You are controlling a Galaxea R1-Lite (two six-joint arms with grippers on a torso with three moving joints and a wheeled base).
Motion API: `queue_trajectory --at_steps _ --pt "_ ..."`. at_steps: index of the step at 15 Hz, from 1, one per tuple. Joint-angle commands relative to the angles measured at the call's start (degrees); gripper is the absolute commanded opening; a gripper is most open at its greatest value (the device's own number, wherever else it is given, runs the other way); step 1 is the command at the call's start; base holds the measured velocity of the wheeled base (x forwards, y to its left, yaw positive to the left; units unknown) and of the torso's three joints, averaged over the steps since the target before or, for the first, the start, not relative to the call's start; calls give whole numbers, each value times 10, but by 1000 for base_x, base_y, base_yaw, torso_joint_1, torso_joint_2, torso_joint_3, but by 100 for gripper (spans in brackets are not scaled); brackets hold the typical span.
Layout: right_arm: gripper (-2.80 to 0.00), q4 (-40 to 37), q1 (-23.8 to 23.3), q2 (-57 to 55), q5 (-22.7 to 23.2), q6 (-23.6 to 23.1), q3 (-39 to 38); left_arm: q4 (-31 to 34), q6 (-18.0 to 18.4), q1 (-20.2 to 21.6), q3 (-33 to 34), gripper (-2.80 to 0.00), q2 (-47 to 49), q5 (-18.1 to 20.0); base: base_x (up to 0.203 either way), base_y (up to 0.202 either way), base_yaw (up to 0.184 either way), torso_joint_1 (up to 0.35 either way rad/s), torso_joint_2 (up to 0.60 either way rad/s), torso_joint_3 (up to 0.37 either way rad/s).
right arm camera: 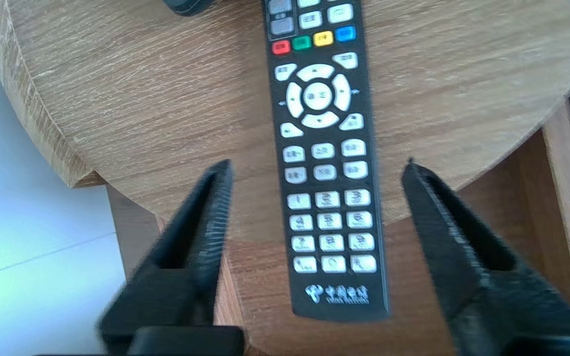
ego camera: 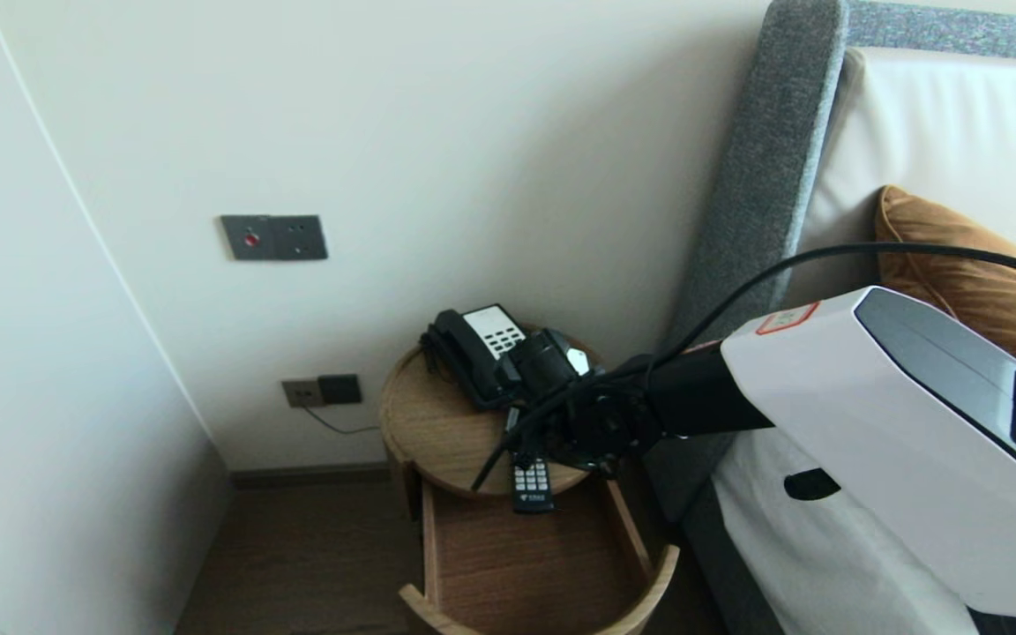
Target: Put the remote controls on the table in the drawer one by one
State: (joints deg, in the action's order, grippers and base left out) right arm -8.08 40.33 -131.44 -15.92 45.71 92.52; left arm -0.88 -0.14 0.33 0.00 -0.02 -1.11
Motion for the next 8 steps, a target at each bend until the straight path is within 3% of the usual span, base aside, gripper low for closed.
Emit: queue_trajectory --at_steps 1,8 --pt "0 4 0 -16 -1 -1 1 0 0 0 0 -280 -1 0 0 0 0 0 0 0" --pt "0 25 1 -41 -2 -3 16 0 0 0 0 -280 -1 0 0 0 0 0 0 0"
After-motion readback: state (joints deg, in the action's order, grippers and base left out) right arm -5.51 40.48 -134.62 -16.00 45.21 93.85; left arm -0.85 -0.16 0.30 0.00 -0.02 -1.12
